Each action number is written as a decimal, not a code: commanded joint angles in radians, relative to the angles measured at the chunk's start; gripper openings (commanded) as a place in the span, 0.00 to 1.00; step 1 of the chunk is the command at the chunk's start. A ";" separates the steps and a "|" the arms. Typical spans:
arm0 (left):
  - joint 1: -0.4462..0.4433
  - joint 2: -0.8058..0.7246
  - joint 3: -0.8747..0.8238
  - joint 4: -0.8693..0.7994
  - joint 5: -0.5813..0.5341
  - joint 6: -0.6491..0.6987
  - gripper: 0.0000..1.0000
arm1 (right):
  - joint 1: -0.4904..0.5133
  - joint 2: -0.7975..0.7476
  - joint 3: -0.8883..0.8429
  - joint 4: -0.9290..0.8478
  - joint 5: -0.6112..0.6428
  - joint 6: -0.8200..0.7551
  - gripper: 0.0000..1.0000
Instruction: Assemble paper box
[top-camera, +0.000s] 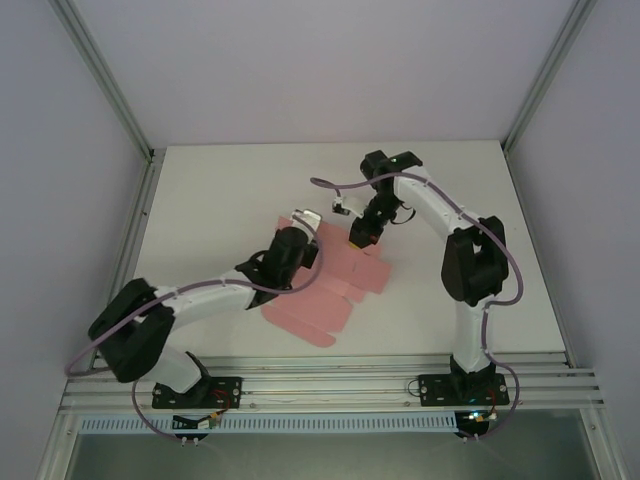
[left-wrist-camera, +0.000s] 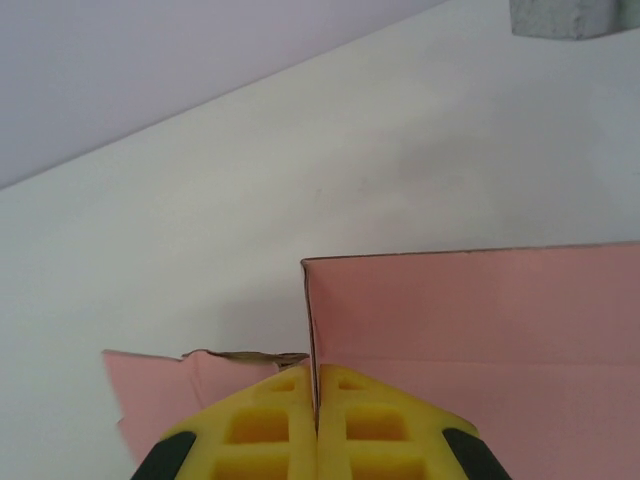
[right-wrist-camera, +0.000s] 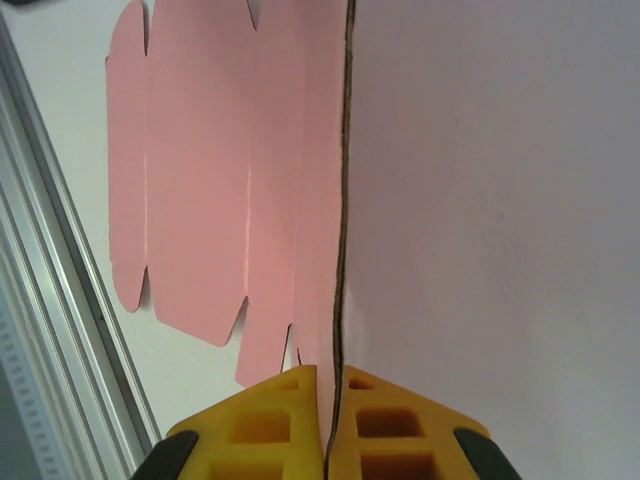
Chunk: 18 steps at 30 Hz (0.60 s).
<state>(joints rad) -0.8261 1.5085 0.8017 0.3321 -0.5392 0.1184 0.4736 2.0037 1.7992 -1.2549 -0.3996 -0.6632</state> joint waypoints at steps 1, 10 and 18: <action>-0.093 0.081 0.127 0.083 -0.208 -0.004 0.00 | 0.032 -0.058 -0.042 0.134 -0.005 0.165 0.00; -0.159 0.167 0.224 -0.006 -0.310 -0.143 0.00 | 0.038 -0.144 -0.162 0.248 0.014 0.274 0.00; -0.157 0.105 0.191 -0.049 -0.246 -0.172 0.15 | 0.036 -0.166 -0.204 0.287 0.037 0.284 0.00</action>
<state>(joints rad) -0.9466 1.6932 0.9798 0.2665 -0.8730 -0.0238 0.4927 1.8572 1.6032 -1.0626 -0.3393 -0.3958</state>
